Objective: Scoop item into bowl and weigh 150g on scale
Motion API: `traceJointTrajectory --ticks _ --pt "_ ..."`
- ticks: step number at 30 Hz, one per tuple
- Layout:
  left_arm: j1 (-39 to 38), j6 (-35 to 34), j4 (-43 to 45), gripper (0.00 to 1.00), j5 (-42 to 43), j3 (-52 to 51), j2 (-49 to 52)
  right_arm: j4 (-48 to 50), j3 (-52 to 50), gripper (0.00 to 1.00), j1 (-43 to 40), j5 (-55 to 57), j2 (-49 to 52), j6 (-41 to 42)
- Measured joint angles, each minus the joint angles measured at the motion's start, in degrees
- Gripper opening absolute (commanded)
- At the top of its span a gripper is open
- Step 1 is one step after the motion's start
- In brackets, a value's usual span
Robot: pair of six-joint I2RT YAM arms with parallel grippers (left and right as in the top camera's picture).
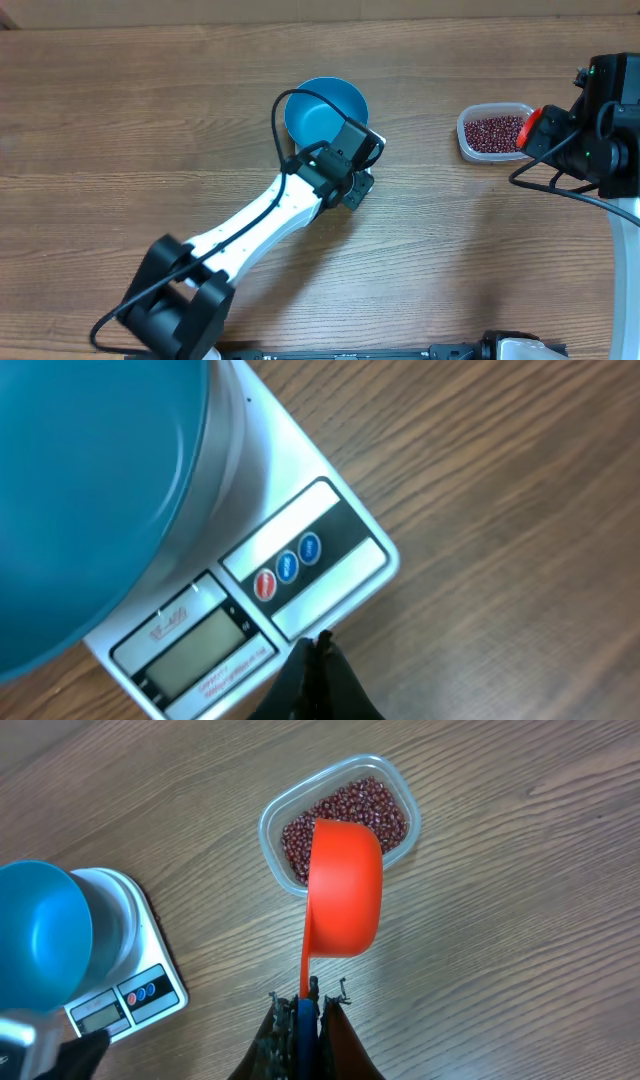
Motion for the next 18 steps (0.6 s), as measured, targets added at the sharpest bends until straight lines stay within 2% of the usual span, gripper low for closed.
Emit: traceJointTrajectory --ticks 8,18 --pt "0.0 0.0 2.8 0.04 -2.78 -0.07 5.14 0.2 0.0 0.04 0.02 -0.17 0.0 0.46" --pt "0.0 -0.04 6.95 0.04 -3.65 -0.09 5.57 0.33 0.0 0.04 0.0 -0.17 0.0 0.61"
